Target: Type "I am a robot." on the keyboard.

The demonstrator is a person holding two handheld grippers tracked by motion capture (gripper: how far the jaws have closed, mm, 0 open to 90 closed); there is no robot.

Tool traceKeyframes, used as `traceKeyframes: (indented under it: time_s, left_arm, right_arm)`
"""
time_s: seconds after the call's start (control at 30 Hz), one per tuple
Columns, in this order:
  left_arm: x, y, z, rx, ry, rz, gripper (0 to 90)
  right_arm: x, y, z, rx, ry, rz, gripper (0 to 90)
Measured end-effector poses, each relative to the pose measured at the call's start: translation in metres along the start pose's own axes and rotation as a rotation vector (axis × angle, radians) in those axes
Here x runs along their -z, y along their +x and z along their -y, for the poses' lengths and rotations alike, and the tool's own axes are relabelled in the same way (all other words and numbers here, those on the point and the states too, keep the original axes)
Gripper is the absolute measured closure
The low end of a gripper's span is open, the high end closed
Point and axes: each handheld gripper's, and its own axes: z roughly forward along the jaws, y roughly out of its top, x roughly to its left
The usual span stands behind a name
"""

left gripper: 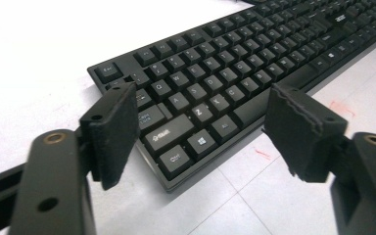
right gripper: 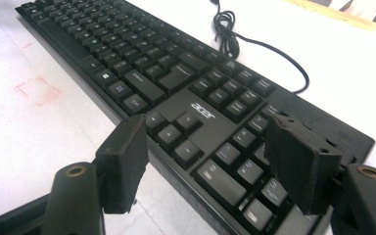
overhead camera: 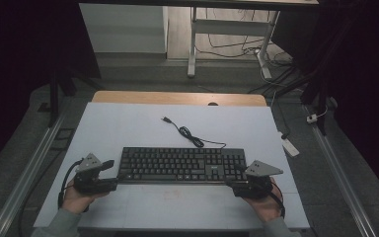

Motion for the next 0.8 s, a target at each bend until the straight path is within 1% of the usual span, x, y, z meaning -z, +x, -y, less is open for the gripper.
traceKeyframes:
  time_s: [0.03, 0.13, 0.17, 0.23, 0.3, 0.33, 0.4, 0.43, 0.47, 0.5, 0.53, 0.57, 0.6, 0.63, 0.8]
  left_arm:
    - [0.000, 0.000, 0.000, 0.001, -0.001, 0.003, 31.2]
    - [-0.001, 0.001, 0.000, 0.007, -0.002, 0.005, 33.0]
    - [-0.001, 0.001, 0.000, 0.007, -0.001, 0.004, 33.8]
    - [0.000, 0.002, -0.001, 0.014, -0.006, -0.002, 35.8]
    - [0.001, 0.002, -0.001, 0.018, -0.012, -0.006, 38.4]
    - [0.001, 0.002, -0.001, 0.019, -0.013, -0.006, 41.2]
    - [0.001, 0.002, -0.002, 0.020, -0.016, -0.007, 45.0]
    - [0.001, 0.002, -0.002, 0.018, -0.017, -0.005, 45.0]
    - [0.001, 0.002, -0.002, 0.016, -0.017, -0.004, 48.7]
    - [0.001, 0.002, -0.002, 0.014, -0.016, -0.003, 48.7]
    - [0.001, 0.002, -0.002, 0.011, -0.016, -0.005, 52.6]
    - [0.001, 0.002, -0.002, 0.010, -0.016, -0.004, 52.6]
    - [0.001, 0.002, -0.002, 0.009, -0.017, -0.002, 54.3]
    - [0.001, 0.002, -0.002, 0.008, -0.017, -0.001, 57.7]
    - [0.000, 0.002, -0.003, 0.003, -0.012, 0.001, 66.5]
  right_arm:
    - [0.000, 0.001, -0.001, 0.005, 0.006, -0.001, 35.0]
    - [-0.003, 0.003, -0.004, -0.004, -0.012, -0.017, 37.3]
    - [-0.004, 0.003, -0.006, 0.001, -0.011, -0.019, 38.1]
    - [-0.005, 0.005, -0.009, -0.009, -0.020, -0.027, 40.2]
    - [-0.007, 0.007, -0.012, -0.005, -0.023, -0.032, 42.6]
    - [-0.010, 0.008, -0.015, -0.003, -0.023, -0.034, 46.5]
    - [-0.014, 0.010, -0.019, -0.004, -0.018, -0.033, 51.0]
    - [-0.014, 0.010, -0.019, -0.004, -0.018, -0.033, 51.0]
    - [-0.019, 0.011, -0.023, -0.007, -0.023, -0.049, 55.8]
    - [-0.019, 0.011, -0.023, -0.007, -0.023, -0.049, 55.8]
    - [-0.024, 0.013, -0.027, -0.004, -0.022, -0.061, 59.9]
    - [-0.024, 0.013, -0.027, -0.004, -0.022, -0.061, 59.9]
    - [-0.026, 0.014, -0.029, 0.001, -0.023, -0.066, 61.9]
    - [-0.031, 0.016, -0.033, 0.008, -0.019, -0.077, 65.8]
    - [-0.044, 0.022, -0.041, 0.026, -0.016, -0.103, 76.3]
